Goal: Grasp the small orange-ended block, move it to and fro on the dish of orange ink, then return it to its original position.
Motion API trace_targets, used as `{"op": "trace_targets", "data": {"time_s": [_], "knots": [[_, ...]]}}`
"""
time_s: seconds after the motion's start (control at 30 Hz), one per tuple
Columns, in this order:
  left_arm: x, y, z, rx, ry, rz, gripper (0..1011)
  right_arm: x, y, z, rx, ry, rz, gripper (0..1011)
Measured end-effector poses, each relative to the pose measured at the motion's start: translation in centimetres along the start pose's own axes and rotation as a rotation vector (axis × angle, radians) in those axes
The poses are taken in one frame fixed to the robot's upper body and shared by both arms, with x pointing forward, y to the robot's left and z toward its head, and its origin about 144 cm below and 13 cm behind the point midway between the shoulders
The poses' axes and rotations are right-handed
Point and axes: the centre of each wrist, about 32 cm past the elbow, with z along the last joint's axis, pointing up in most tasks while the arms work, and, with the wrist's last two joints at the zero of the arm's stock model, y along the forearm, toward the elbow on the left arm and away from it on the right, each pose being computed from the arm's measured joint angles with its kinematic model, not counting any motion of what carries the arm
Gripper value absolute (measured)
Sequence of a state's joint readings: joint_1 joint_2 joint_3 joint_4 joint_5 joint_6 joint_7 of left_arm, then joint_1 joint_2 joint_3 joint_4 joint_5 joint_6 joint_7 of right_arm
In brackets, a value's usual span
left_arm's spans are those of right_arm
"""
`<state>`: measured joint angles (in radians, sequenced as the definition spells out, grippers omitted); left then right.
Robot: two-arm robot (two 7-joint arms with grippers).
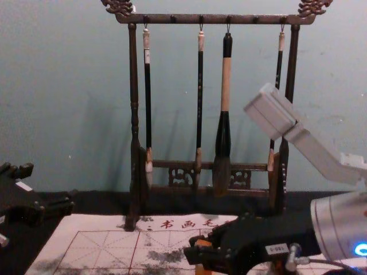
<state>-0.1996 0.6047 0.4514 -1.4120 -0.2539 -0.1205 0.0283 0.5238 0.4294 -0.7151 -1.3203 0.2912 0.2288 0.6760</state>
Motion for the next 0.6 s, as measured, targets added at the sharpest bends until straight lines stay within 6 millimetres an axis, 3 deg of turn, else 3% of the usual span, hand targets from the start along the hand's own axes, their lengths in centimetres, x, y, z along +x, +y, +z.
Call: {"op": "trace_targets", "data": {"time_s": [0.6], "knots": [[0.0, 0.0, 0.0, 0.0, 0.0, 0.0, 1001, 0.28, -0.11, -0.18, -0.008, -0.001, -0.019, 131]]}}
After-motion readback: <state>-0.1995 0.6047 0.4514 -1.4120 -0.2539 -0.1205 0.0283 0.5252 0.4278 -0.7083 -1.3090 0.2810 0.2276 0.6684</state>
